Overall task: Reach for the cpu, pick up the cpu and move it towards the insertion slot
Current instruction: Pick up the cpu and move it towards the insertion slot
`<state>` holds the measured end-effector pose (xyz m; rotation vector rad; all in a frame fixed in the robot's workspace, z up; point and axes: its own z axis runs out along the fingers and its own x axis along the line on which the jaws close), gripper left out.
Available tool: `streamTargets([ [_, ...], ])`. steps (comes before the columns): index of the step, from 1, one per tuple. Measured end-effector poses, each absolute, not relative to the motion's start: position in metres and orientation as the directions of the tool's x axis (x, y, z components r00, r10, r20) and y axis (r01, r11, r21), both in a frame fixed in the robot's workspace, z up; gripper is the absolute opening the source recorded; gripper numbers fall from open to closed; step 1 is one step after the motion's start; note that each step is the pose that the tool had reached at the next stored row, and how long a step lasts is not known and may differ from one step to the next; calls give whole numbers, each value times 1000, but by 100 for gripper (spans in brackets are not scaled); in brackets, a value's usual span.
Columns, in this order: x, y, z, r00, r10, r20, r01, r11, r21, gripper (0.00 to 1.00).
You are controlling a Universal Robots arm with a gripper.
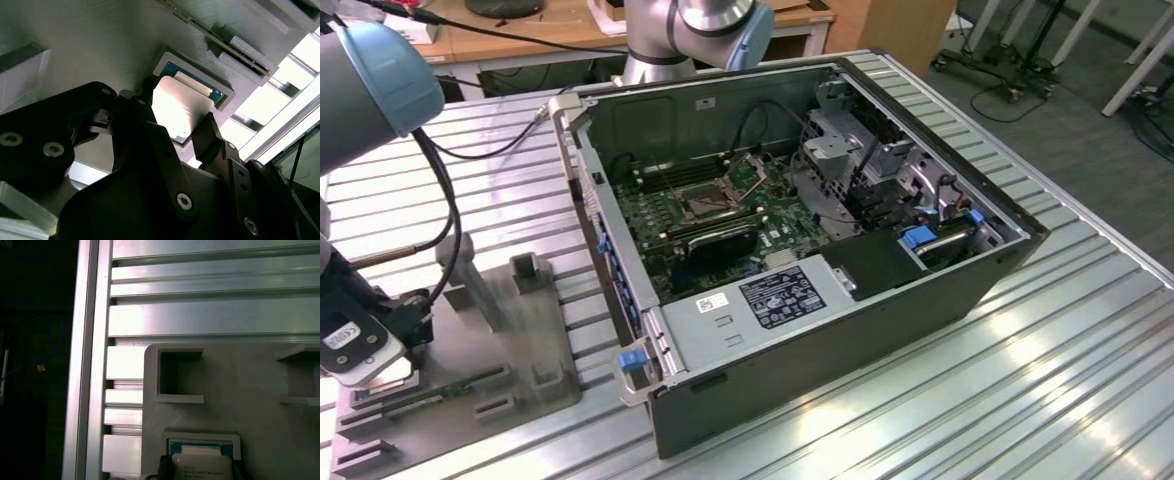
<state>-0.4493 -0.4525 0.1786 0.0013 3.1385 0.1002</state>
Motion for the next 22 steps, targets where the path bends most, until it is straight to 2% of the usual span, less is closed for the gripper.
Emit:
streamTargets([
  [22,-449,-452,185,-1000,1,-1,1,998,61,55],
])
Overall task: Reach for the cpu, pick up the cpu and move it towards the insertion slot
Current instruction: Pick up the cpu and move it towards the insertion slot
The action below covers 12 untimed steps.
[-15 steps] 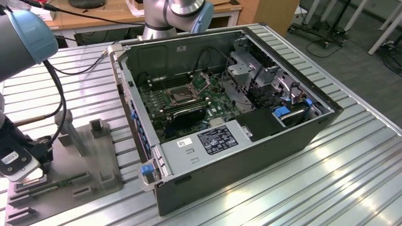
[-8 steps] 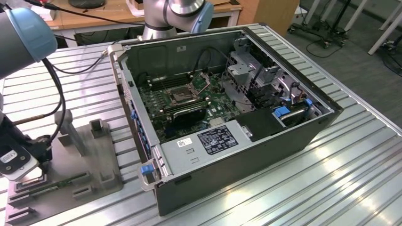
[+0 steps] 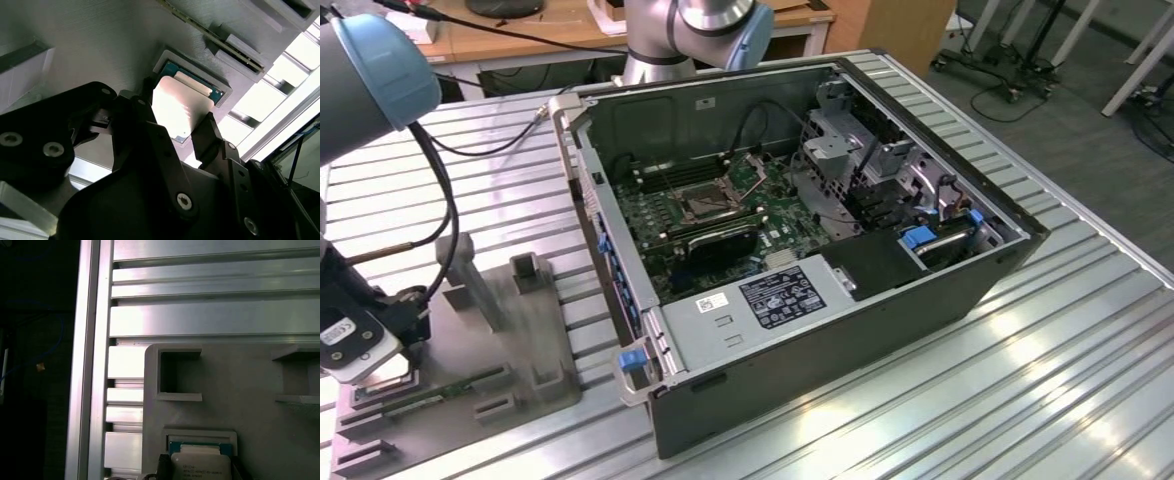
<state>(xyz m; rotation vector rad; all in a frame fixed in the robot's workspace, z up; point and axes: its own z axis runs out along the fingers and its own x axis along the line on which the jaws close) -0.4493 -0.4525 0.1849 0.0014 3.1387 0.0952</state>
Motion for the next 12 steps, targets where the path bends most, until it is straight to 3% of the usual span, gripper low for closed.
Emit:
streamTargets([
  [12,-449,-452,195,-1000,1,-2,1,998,61,55],
])
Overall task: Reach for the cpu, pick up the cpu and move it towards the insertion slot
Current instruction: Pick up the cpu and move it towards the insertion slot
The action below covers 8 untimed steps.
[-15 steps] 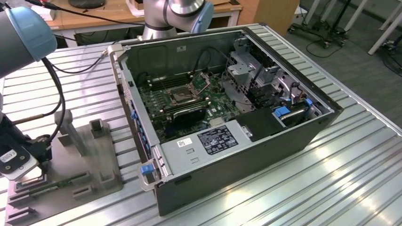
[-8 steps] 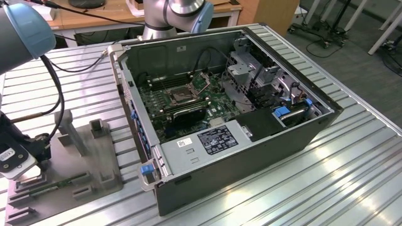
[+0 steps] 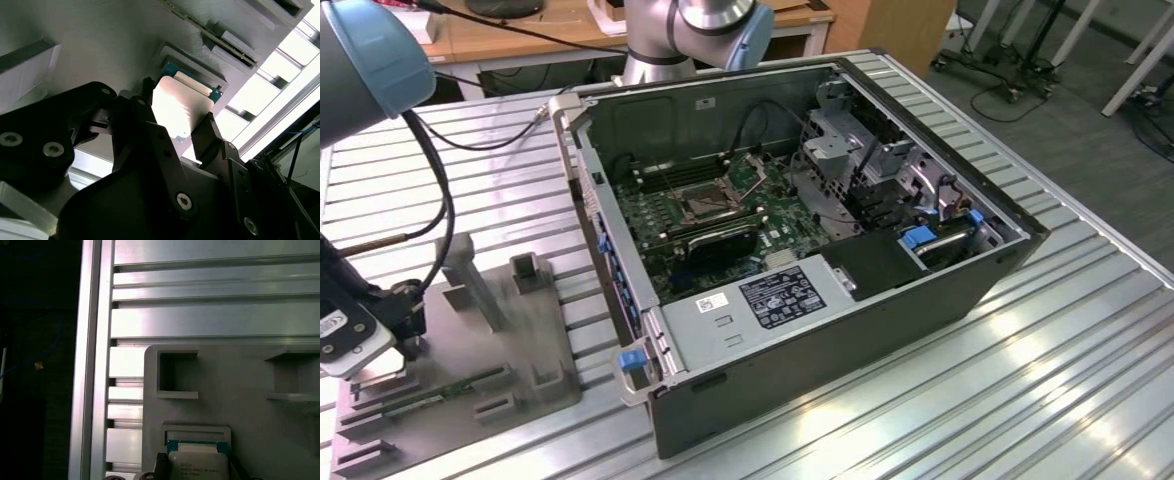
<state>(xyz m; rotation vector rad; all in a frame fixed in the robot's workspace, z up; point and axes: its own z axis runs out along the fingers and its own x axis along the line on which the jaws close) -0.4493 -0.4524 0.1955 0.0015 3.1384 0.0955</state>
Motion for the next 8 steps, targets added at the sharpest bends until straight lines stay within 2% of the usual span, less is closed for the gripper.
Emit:
streamTargets([
  [8,-449,-453,198,-1000,1,-1,1,998,61,55],
])
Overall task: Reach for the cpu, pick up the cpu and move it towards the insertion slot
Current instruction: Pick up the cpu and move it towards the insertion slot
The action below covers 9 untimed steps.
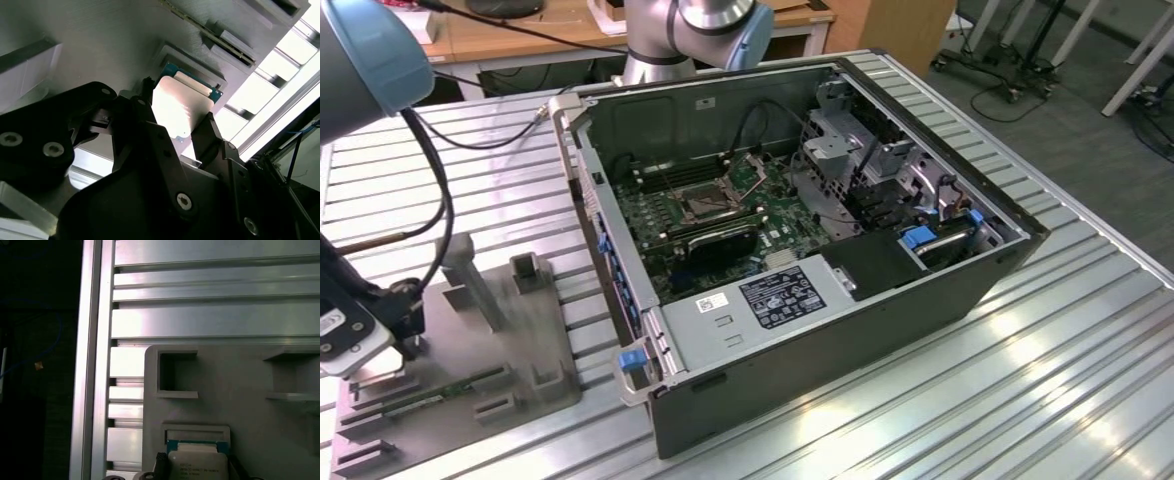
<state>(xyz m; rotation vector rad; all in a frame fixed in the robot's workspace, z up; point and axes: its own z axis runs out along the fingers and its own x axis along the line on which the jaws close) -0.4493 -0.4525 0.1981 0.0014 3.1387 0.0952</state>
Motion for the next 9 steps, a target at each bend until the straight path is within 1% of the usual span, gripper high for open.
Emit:
streamTargets([
  [9,-449,-452,200,-1000,1,-1,1,998,60,55],
])
